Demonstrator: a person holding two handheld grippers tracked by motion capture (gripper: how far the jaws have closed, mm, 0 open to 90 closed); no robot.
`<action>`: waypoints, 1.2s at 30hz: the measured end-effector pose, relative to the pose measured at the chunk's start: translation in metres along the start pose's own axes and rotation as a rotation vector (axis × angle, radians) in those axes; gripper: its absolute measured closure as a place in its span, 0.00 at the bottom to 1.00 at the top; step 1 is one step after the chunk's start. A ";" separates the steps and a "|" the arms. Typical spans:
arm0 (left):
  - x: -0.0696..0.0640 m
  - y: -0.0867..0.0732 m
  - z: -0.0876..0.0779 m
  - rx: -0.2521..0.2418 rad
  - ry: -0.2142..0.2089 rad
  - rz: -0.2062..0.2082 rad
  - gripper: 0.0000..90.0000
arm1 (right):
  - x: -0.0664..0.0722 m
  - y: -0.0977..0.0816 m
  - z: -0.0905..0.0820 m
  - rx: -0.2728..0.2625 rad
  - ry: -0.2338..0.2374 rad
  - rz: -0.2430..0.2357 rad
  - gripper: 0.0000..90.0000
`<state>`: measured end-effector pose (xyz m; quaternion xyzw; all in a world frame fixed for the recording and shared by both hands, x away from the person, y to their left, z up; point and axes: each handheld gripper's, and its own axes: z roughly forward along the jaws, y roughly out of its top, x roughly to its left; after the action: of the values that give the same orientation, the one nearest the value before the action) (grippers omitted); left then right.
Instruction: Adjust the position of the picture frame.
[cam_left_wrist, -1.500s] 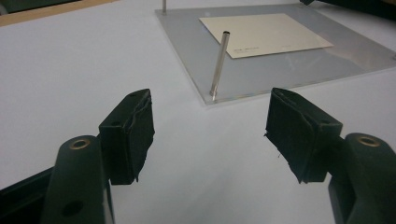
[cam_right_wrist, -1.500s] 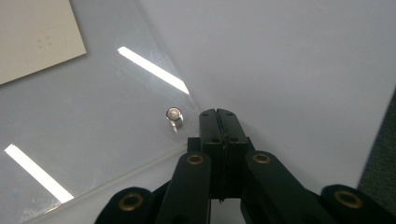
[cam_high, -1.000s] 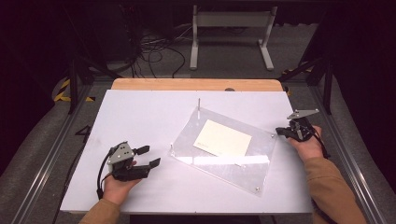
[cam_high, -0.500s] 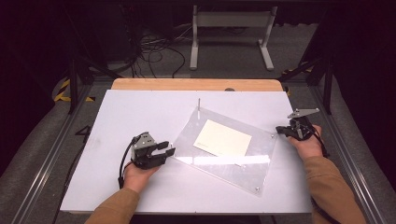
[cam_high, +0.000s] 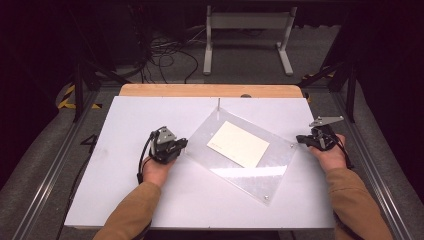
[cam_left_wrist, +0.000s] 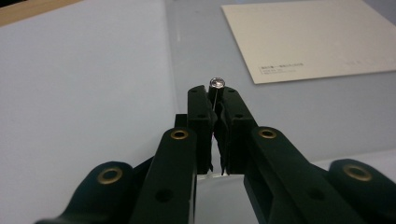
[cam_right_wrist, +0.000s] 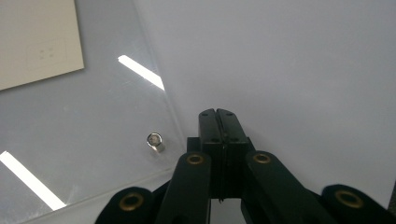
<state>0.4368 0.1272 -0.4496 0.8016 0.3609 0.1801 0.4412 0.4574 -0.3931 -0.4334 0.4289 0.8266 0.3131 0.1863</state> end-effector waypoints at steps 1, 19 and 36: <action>0.005 0.004 0.006 0.001 0.008 -0.015 0.94 | 0.000 0.000 0.000 0.001 0.000 -0.007 1.00; 0.014 -0.009 -0.013 -0.009 -0.090 -0.177 0.38 | 0.003 0.007 0.012 0.051 0.052 -0.065 1.00; 0.004 -0.045 -0.073 -0.053 -0.127 -0.160 0.35 | 0.078 -0.008 -0.003 0.078 0.297 -0.269 1.00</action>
<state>0.3763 0.1880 -0.4474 0.7680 0.3904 0.1028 0.4973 0.4071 -0.3332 -0.4397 0.2704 0.9064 0.3129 0.0858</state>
